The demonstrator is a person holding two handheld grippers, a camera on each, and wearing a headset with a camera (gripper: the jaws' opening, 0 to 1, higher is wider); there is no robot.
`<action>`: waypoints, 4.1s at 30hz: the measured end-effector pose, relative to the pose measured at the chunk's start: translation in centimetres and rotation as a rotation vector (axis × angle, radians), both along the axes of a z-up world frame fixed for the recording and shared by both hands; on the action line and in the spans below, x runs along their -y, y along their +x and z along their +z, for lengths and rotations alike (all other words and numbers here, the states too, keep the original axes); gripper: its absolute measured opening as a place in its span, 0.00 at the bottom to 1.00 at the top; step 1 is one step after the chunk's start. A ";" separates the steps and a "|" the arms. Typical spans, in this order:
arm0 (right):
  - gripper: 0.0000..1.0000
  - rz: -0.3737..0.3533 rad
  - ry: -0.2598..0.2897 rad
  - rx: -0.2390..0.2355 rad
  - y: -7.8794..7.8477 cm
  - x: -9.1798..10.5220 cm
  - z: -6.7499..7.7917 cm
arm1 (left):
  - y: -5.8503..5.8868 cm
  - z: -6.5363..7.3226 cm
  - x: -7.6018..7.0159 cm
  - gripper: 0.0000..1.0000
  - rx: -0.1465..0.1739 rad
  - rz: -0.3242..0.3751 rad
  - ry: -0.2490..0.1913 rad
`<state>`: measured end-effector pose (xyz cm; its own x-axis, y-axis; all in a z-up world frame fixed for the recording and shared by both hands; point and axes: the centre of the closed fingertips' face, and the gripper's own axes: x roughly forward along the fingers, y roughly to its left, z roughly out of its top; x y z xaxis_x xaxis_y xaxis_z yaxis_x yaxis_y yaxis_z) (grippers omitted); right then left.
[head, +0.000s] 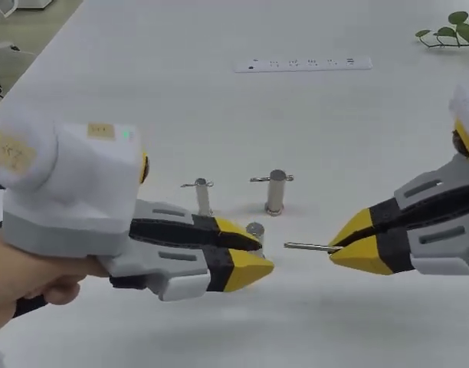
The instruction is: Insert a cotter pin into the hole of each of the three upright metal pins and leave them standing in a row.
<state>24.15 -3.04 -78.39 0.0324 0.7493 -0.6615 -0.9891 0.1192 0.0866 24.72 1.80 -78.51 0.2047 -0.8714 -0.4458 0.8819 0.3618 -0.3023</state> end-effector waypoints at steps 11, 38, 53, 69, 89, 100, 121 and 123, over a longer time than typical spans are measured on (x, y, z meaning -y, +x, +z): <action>0.03 -0.040 -0.047 0.032 1.6 0.5 -1.7 | 2.1 -2.6 -1.8 0.22 0.014 0.141 0.089; 0.03 -0.023 -0.018 0.033 3.6 -1.5 -3.1 | 4.0 -5.8 -0.4 0.20 0.075 0.210 0.175; 0.03 0.019 -0.029 0.033 3.6 -1.9 -3.3 | 4.2 -5.9 -0.5 0.12 0.083 0.228 0.168; 0.03 0.078 -0.060 0.041 4.2 -1.9 -4.3 | 4.1 -6.0 -0.4 0.12 0.104 0.210 0.176; 0.03 0.112 -0.051 0.046 4.1 -2.1 -3.5 | 4.3 -6.0 -0.4 0.12 0.094 0.214 0.162; 0.03 0.126 -0.099 0.069 4.3 -2.3 -3.7 | 4.3 -6.1 -0.3 0.12 0.090 0.213 0.161; 0.03 0.158 -0.133 0.077 4.3 -2.1 -3.7 | 4.3 -6.2 -0.3 0.12 0.077 0.201 0.161; 0.03 0.179 -0.144 0.087 4.3 -2.2 -3.6 | 4.3 -6.2 -0.3 0.12 0.078 0.199 0.164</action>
<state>28.45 -0.83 -82.02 -0.0308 0.6463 -0.7625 -0.9986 -0.0533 -0.0049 29.03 2.14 -84.73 0.4041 -0.7281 -0.5536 0.8066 0.5691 -0.1597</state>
